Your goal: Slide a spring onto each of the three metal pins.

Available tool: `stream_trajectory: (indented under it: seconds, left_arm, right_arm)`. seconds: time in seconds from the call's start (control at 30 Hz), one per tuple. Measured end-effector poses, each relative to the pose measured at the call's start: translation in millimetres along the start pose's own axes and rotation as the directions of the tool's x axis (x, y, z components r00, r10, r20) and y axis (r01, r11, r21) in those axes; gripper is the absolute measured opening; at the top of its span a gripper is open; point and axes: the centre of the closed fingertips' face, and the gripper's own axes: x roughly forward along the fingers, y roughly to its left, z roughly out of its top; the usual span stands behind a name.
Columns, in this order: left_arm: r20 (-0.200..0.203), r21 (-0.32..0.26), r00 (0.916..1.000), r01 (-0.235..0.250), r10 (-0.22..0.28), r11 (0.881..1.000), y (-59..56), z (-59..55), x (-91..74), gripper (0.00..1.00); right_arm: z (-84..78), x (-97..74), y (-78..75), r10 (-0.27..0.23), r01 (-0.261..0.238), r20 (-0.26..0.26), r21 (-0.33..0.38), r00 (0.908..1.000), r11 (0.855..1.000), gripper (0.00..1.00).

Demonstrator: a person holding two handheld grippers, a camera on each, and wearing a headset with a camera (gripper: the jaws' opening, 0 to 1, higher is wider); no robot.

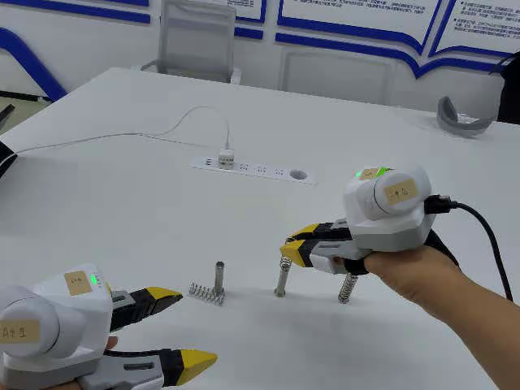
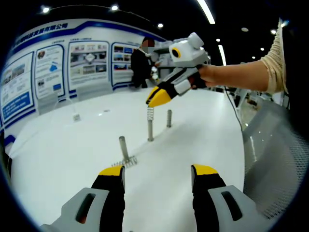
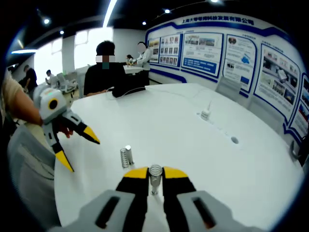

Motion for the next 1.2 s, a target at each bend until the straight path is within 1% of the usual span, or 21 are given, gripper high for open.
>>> stream_trajectory:
  seconds: [0.23,0.63,0.83,1.2]
  left_arm:
    - [-0.003,-0.002,1.0000,-0.001,0.001,1.000,1.1,-1.3,0.1,0.56]
    - [-0.009,-0.002,1.0000,0.001,-0.001,1.000,0.9,-2.8,1.0,0.56]
    - [-0.012,-0.002,0.9999,0.004,-0.004,1.000,-0.4,-3.0,1.9,0.55]
    - [-0.014,-0.005,0.9999,0.001,-0.001,1.000,0.0,-3.7,0.9,0.55]
  right_arm:
    - [-5.9,3.3,-2.6,-0.005,0.005,-0.002,0.021,1.0000,1.000,0.12]
    - [-21.3,12.4,-3.1,-0.016,0.017,-0.013,0.046,0.9998,0.999,0.12]
    - [-29.6,19.6,-0.5,-0.016,0.017,-0.038,0.047,0.9992,0.999,0.12]
    - [-43.6,27.1,0.3,-0.016,0.020,-0.072,0.062,0.9973,0.998,0.12]
